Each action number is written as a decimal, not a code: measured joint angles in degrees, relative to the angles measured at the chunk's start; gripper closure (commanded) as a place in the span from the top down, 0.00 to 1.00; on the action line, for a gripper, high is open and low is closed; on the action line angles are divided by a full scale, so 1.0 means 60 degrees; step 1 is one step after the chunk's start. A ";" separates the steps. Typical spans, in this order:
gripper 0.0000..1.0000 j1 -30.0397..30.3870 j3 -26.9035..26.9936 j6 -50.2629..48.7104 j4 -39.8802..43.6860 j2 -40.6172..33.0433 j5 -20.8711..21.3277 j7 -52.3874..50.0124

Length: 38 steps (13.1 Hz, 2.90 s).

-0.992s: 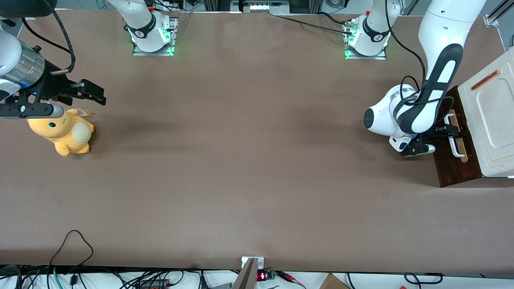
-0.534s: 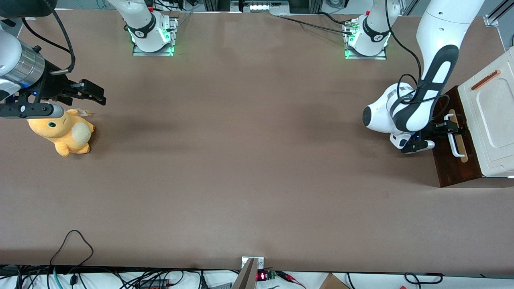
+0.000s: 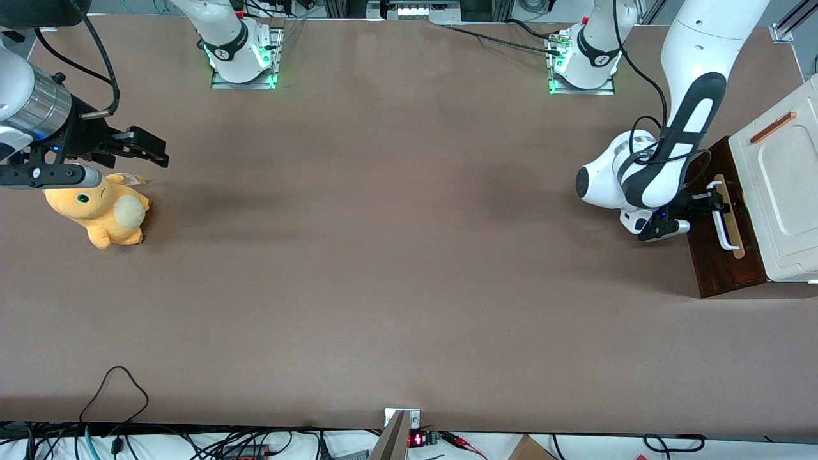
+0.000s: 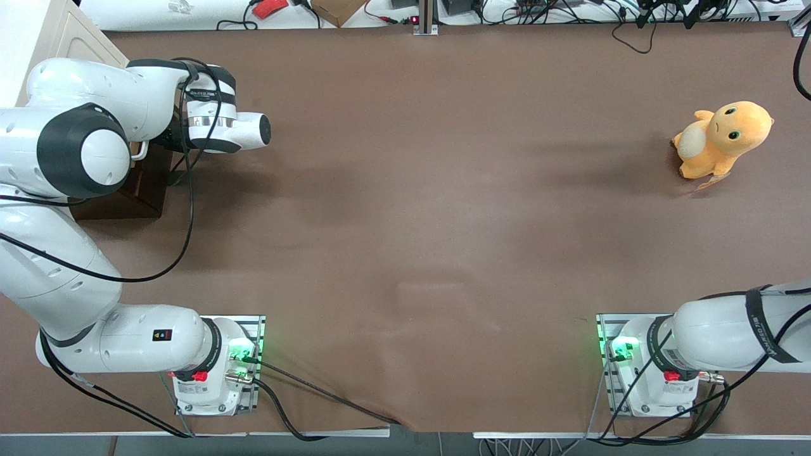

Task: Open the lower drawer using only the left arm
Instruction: 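Close the left gripper around the lower drawer's white bar handle, then pull the handle away from the cabinet to slide the drawer out, then open the left gripper and lift it off the handle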

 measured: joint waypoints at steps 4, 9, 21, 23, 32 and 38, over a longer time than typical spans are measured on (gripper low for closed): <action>0.00 -0.0026 -0.0032 0.0007 0.0000 -0.0035 0.0000 -0.0254; 0.00 -0.0164 -0.0402 -0.0051 -0.0073 -0.0060 -0.0032 -0.0323; 0.22 -0.0524 -0.1419 -0.0221 -0.0106 -0.0102 -0.0398 -0.0495; 0.98 -0.0545 -0.1471 -0.0183 -0.0081 -0.0104 -0.0373 -0.0433; 1.00 -0.0739 -0.1812 0.0674 0.1218 -0.0959 -0.3577 0.0536; 1.00 -0.0643 -0.1716 0.0468 0.3924 -0.2586 -0.8630 0.3654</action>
